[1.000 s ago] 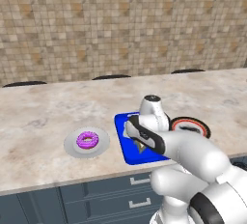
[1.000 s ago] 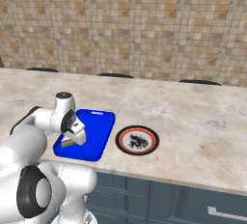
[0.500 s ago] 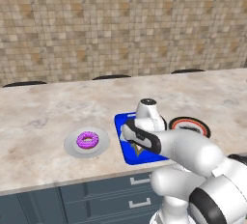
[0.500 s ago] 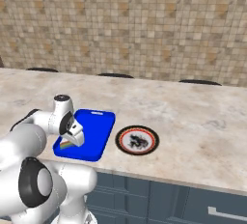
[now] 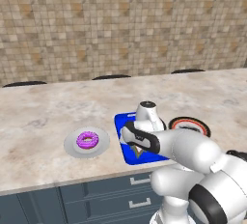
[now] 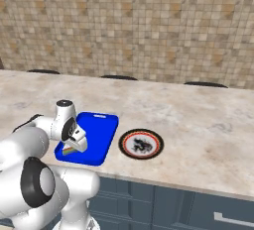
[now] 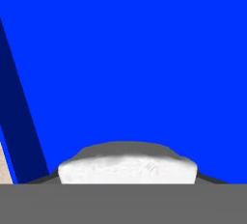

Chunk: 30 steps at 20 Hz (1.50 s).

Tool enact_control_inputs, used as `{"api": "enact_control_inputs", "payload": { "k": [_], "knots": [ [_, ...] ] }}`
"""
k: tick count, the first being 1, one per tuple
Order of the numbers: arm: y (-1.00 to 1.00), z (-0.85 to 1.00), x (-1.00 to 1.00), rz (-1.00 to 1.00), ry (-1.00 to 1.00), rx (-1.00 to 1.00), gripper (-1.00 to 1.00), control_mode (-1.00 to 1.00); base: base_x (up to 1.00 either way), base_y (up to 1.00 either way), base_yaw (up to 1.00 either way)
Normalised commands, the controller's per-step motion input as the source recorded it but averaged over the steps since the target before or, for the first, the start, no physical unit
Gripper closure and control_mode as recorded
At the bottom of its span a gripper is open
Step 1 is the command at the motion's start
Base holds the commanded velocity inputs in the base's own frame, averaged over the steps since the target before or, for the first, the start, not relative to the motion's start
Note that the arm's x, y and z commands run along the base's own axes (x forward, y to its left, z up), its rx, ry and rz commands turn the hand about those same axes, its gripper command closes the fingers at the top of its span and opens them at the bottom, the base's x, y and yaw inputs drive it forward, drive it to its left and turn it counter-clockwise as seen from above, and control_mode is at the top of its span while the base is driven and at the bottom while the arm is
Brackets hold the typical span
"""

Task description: Move the dessert items from the plates to the tray.

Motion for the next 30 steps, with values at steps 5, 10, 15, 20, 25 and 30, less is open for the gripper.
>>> {"api": "enact_control_inputs", "payload": {
  "k": [5,10,15,20,25,30],
  "knots": [
    [0.0,0.0,0.0,0.0,0.0,0.0,-1.0,-1.0,0.0,0.0,0.0],
    [0.0,0.0,0.0,0.0,0.0,0.0,-1.0,-1.0,0.0,0.0,0.0],
    [0.0,0.0,0.0,0.0,0.0,0.0,-1.0,-1.0,0.0,0.0,0.0],
    [0.0,0.21,-0.03,0.0,-0.01,0.0,-1.0,-1.0,0.0,0.0,0.0],
    [0.02,0.51,-0.18,0.0,0.0,0.0,-1.0,-1.0,0.0,0.0,0.0],
    [0.39,0.56,-0.21,0.01,-0.02,0.0,-1.0,-1.0,0.0,0.0,0.0]
  ]
}}
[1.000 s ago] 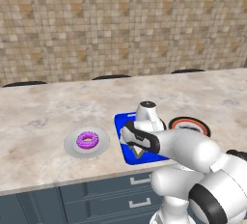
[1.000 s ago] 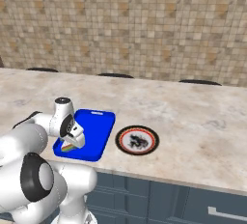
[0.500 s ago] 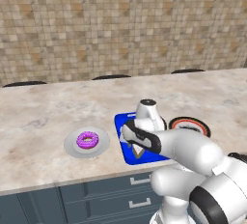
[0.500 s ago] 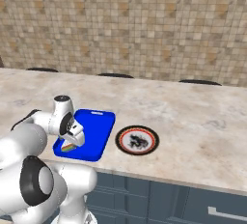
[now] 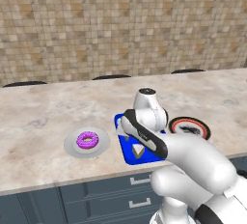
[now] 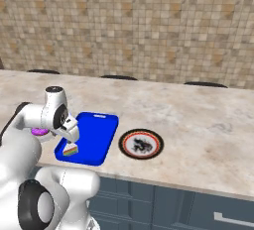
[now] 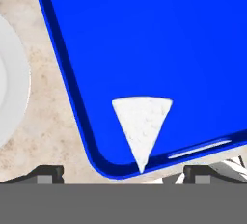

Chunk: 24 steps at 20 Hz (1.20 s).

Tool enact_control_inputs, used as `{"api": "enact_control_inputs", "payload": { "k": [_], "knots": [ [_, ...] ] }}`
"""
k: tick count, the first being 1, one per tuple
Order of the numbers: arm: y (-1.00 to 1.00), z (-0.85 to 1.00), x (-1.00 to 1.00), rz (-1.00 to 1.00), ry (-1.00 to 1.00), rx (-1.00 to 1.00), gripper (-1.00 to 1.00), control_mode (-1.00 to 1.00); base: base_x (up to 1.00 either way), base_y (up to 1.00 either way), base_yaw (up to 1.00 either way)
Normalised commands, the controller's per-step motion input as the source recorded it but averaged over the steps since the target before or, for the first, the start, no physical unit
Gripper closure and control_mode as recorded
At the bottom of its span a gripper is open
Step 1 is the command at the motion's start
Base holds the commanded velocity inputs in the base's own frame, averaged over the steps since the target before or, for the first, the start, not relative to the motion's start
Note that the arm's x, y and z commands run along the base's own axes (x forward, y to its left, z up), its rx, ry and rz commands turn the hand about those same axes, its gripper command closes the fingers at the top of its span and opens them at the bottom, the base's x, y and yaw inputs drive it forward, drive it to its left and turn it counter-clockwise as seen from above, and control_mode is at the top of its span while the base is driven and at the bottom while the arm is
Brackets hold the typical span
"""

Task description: Move the dessert items from the plates to the tray.

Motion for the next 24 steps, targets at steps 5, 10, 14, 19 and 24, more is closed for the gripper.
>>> {"api": "enact_control_inputs", "payload": {
  "k": [5,10,14,19,24],
  "knots": [
    [0.68,0.42,-0.06,0.05,0.0,0.0,-1.0,-1.0,0.0,0.0,0.0],
    [0.63,0.3,0.01,0.03,0.0,0.0,-1.0,-1.0,0.0,0.0,0.0],
    [0.5,0.07,0.08,0.01,0.0,0.0,-1.0,-1.0,0.0,0.0,0.0],
    [0.35,0.02,0.17,0.0,0.0,0.0,-1.0,-1.0,0.0,0.0,0.0],
    [0.02,0.0,0.32,0.0,0.0,0.0,-1.0,-1.0,0.0,0.0,0.0]
  ]
}}
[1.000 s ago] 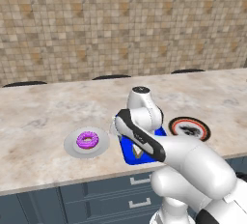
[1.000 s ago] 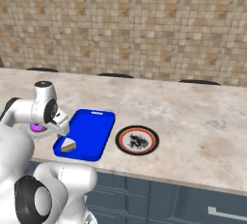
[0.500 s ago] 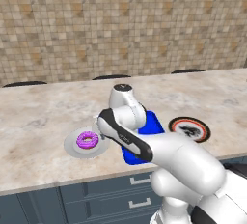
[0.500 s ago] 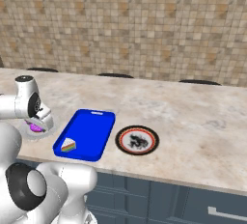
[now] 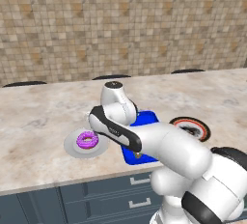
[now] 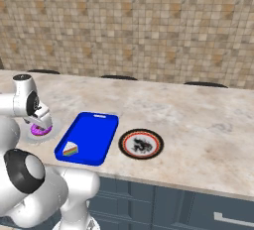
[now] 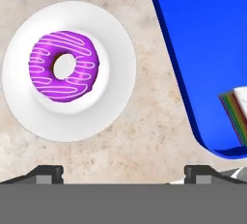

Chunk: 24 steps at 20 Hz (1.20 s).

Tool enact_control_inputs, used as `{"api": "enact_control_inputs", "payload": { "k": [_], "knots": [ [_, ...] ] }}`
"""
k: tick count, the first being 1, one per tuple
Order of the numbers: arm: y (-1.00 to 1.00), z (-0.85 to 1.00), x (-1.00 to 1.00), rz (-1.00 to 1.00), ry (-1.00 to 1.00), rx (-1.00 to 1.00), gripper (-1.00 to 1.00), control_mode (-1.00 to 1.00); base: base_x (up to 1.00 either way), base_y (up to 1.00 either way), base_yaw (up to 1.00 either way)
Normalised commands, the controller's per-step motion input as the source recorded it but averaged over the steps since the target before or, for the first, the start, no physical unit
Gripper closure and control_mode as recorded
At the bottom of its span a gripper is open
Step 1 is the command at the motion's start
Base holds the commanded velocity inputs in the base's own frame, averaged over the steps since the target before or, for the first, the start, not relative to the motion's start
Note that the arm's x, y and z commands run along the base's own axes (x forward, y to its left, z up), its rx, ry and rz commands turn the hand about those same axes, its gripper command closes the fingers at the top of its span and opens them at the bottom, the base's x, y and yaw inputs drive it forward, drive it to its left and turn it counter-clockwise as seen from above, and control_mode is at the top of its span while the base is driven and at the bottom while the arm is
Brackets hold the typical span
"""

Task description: Move the dessert items from the plates to the tray.

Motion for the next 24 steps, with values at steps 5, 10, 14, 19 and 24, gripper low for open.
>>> {"api": "enact_control_inputs", "payload": {
  "k": [5,10,14,19,24],
  "knots": [
    [0.0,0.0,0.34,0.0,0.0,0.0,-1.0,-1.0,0.0,0.0,0.0],
    [0.03,-0.15,0.19,0.0,0.0,0.0,-1.0,-1.0,0.0,0.0,0.0],
    [0.02,-0.25,0.16,0.0,0.0,0.0,-1.0,-1.0,0.0,0.0,0.0],
    [0.14,-0.31,0.2,0.0,0.0,0.0,-1.0,-1.0,0.0,0.0,0.0],
    [0.22,-0.26,0.19,0.0,0.0,0.0,-1.0,-1.0,0.0,0.0,0.0]
  ]
}}
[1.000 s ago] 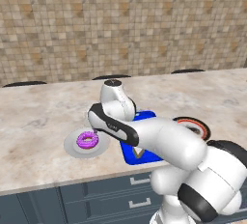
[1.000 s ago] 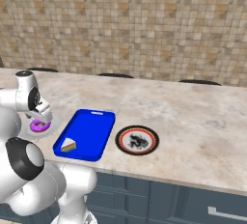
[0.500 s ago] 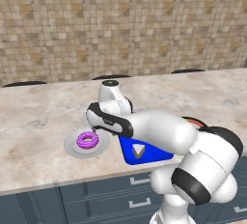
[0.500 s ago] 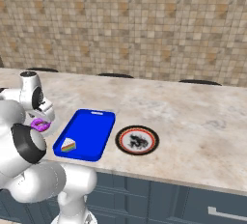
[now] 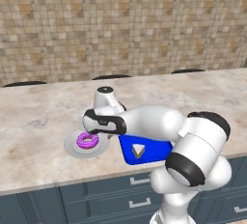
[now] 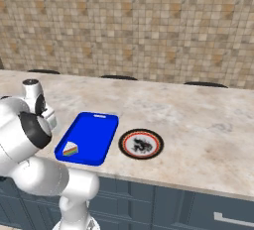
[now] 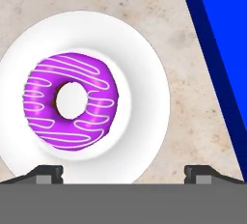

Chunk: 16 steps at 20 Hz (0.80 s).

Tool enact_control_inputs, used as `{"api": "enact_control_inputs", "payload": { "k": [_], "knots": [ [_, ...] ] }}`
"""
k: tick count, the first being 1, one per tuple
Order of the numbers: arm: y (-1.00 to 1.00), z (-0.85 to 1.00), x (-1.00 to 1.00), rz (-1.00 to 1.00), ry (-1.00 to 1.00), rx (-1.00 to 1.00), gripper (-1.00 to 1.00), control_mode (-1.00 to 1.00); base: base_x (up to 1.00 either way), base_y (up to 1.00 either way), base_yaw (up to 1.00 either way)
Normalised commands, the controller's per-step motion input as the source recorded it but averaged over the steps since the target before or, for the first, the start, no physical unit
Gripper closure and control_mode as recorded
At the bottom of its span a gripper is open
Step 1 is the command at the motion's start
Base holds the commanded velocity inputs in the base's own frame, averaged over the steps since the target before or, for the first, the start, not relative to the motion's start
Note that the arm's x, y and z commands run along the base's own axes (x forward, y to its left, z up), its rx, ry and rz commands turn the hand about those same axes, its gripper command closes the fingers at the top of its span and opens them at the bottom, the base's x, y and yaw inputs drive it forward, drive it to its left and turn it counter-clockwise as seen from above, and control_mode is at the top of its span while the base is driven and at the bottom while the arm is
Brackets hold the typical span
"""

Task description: Move the dessert items from the plates to the tray.

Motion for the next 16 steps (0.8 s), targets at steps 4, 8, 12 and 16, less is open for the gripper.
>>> {"api": "enact_control_inputs", "payload": {
  "k": [4,8,12,16],
  "knots": [
    [0.14,-0.15,0.21,0.0,0.0,0.0,-1.0,-1.0,0.0,0.0,0.0],
    [0.05,-0.04,0.17,0.0,0.0,0.0,-1.0,-1.0,0.0,0.0,0.0],
    [0.03,-0.06,0.15,0.0,0.0,0.0,-1.0,-1.0,0.0,0.0,0.0],
    [0.07,-0.12,0.18,0.0,0.0,0.0,-1.0,-1.0,0.0,0.0,0.0]
  ]
}}
